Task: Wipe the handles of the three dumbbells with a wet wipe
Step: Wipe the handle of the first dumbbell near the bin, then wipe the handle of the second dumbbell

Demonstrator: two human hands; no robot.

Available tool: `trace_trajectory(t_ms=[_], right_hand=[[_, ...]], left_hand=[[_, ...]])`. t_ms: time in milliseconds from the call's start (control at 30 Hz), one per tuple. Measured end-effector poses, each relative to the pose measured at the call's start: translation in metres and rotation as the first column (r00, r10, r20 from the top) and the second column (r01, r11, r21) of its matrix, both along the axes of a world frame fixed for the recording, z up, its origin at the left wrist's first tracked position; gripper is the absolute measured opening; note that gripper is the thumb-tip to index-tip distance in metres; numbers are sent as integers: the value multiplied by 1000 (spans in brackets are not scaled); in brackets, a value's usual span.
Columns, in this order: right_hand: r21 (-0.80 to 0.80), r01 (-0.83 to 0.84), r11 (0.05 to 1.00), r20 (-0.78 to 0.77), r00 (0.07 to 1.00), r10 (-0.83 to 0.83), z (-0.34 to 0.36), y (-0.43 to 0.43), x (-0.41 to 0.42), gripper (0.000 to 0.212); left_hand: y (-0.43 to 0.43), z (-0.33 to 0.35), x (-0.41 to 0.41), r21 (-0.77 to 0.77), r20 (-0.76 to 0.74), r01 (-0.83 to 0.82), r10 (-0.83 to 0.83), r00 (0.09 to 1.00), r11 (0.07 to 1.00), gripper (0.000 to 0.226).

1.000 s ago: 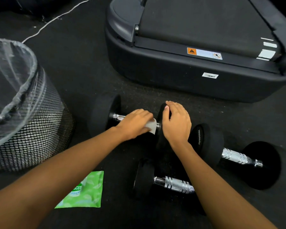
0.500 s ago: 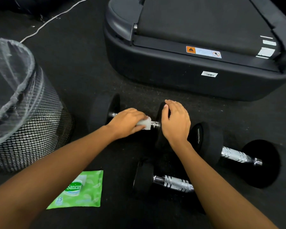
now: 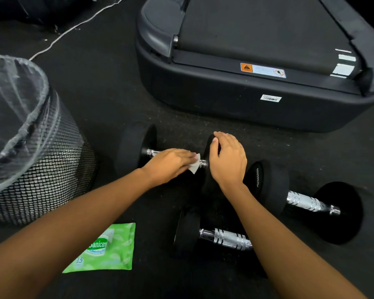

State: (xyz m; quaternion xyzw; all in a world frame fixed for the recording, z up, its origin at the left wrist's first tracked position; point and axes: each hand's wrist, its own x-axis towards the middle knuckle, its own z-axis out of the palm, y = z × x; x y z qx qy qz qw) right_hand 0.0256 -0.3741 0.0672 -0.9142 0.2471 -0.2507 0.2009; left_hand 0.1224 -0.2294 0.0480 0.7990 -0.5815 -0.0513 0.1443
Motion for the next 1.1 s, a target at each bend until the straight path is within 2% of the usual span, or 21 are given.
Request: trace_trajectory(t_ms=[100, 233, 333, 400, 467, 500, 567, 667, 800, 867, 933, 1033, 1100], right_hand=[[-7, -10, 1000, 9, 1000, 10, 0, -1, 0, 33], [-50, -39, 998, -52, 998, 36, 2, -2, 0, 34], [-123, -122, 985, -197, 976, 96, 7, -8, 1, 35], [-159, -240, 958, -373, 913, 167, 18, -16, 2, 36], [-66, -301, 951, -522, 823, 225, 42, -27, 3, 45], [70, -270, 960, -535, 803, 265, 57, -33, 3, 51], [411, -143, 900, -417, 849, 325, 83, -45, -2, 63], [741, -58, 669, -220, 921, 323, 108, -67, -23, 65], [952, -44, 302, -45, 959, 281, 118, -98, -68, 36], [983, -68, 172, 32, 978, 206, 120, -114, -93, 28], [987, -103, 126, 88, 989, 120, 117, -129, -119, 26], [980, -122, 159, 118, 992, 32, 106, -145, -151, 27], [980, -139, 141, 144, 989, -29, 92, -152, -169, 18]], left_hand=[[10, 5, 8, 33, 47, -18, 16, 999, 999, 35], [10, 21, 9, 61, -41, -131, 134, 990, 989, 34], [-1, 40, 5, -55, -183, -248, 235, 955, 967, 32], [-12, 51, 4, -149, -249, -315, 273, 929, 937, 30], [-24, 62, 2, -213, -282, -358, 294, 913, 909, 29], [-30, 68, -1, -237, -298, -367, 292, 909, 899, 28], [-44, 79, -8, -278, -322, -364, 271, 907, 889, 26], [-69, 96, -24, -333, -323, -318, 209, 923, 888, 25], [-107, 117, -60, -371, -383, -220, 67, 921, 902, 30], [-125, 123, -80, -378, -402, -173, 7, 916, 909, 32], [-143, 123, -100, -380, -430, -135, -46, 902, 915, 32], [-163, 116, -125, -366, -492, -90, -110, 863, 926, 31], [-174, 106, -141, -342, -549, -85, -125, 827, 936, 31]])
